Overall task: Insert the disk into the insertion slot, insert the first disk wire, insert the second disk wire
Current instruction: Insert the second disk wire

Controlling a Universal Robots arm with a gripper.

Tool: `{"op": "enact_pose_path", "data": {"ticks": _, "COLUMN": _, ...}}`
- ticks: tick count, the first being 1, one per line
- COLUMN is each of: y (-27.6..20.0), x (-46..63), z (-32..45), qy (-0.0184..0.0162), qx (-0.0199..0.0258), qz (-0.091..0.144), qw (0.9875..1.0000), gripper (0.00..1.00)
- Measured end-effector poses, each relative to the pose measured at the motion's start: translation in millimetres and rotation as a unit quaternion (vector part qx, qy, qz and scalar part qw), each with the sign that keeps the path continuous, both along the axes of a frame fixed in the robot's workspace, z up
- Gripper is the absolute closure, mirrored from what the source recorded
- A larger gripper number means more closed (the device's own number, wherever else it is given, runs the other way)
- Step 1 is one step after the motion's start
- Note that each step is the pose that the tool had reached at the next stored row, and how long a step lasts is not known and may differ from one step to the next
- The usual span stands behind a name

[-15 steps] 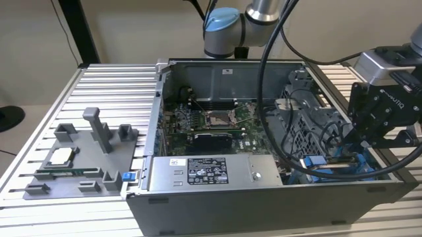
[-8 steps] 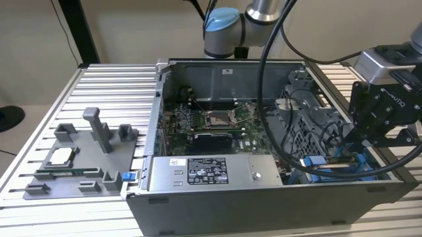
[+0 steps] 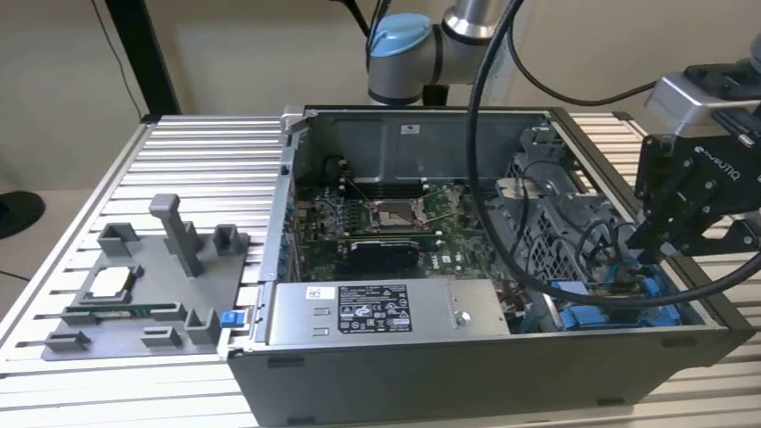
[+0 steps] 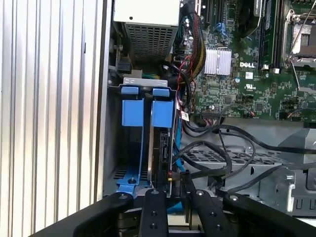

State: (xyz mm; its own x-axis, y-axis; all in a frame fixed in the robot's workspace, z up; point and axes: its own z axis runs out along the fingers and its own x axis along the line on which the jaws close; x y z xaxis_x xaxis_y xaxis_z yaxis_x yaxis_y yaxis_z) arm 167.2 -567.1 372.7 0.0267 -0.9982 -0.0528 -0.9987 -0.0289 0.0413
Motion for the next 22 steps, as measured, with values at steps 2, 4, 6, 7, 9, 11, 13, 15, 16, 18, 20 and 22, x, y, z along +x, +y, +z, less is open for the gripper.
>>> {"op": "enact_pose_path", "data": {"ticks": 2, "y": -0.1, "x": 0.5, "z": 1.8, "qy": 0.0, "qx": 0.0001, "qz": 0.0, "qw": 1.0, "gripper": 0.0}}
{"op": "enact_pose_path", "data": {"ticks": 4, "y": 0.0, "x": 1.6, "z": 3.0, "qy": 0.0, "qx": 0.0001, "qz": 0.0, "qw": 1.0, "gripper": 0.0}}
{"op": "enact_pose_path", "data": {"ticks": 6, "y": 0.2, "x": 3.9, "z": 4.0, "qy": 0.0, "qx": -0.0001, "qz": 0.0, "qw": 1.0, "gripper": 0.0}}
{"op": "enact_pose_path", "data": {"ticks": 7, "y": 0.3, "x": 5.2, "z": 4.2, "qy": 0.0, "qx": 0.0, "qz": 0.0, "qw": 1.0, "gripper": 0.0}}
{"op": "enact_pose_path", "data": {"ticks": 9, "y": 0.6, "x": 8.5, "z": 4.7, "qy": 0.0, "qx": 0.0, "qz": 0.0, "qw": 1.0, "gripper": 0.0}}
{"op": "enact_pose_path", "data": {"ticks": 11, "y": 0.8, "x": 12.1, "z": 5.1, "qy": 0.0, "qx": 0.0, "qz": 0.0, "qw": 1.0, "gripper": 0.0}}
{"op": "enact_pose_path", "data": {"ticks": 13, "y": 1.0, "x": 16.1, "z": 5.2, "qy": 0.0, "qx": 0.0, "qz": 0.0, "qw": 1.0, "gripper": 0.0}}
{"op": "enact_pose_path", "data": {"ticks": 15, "y": 1.1, "x": 20.4, "z": 5.2, "qy": 0.0, "qx": 0.0, "qz": 0.0, "qw": 1.0, "gripper": 0.0}}
{"op": "enact_pose_path", "data": {"ticks": 16, "y": 1.2, "x": 22.6, "z": 5.3, "qy": 0.0, "qx": 0.0, "qz": 0.0, "qw": 1.0, "gripper": 0.0}}
{"op": "enact_pose_path", "data": {"ticks": 18, "y": 1.3, "x": 26.8, "z": 5.3, "qy": 0.0, "qx": 0.0, "qz": 0.0, "qw": 1.0, "gripper": 0.0}}
{"op": "enact_pose_path", "data": {"ticks": 20, "y": 1.4, "x": 31.2, "z": 5.3, "qy": 0.0, "qx": 0.0, "qz": 0.0, "qw": 1.0, "gripper": 0.0}}
{"op": "enact_pose_path", "data": {"ticks": 22, "y": 1.9, "x": 34.8, "z": 5.4, "qy": 0.0, "qx": 0.0, "qz": 0.0, "qw": 1.0, "gripper": 0.0}}
